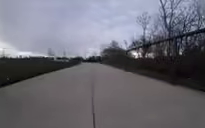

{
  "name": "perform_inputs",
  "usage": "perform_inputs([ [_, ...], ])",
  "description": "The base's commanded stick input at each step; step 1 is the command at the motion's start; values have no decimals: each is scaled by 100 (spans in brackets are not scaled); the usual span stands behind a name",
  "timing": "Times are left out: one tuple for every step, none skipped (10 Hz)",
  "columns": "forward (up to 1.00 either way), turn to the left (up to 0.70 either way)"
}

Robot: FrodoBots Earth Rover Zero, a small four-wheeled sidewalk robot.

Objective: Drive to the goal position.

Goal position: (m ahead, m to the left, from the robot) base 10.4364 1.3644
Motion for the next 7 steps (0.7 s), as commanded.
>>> perform_inputs([
  [100,0],
  [100,0],
  [100,0],
  [100,0],
  [100,0],
  [100,0],
  [100,0],
])
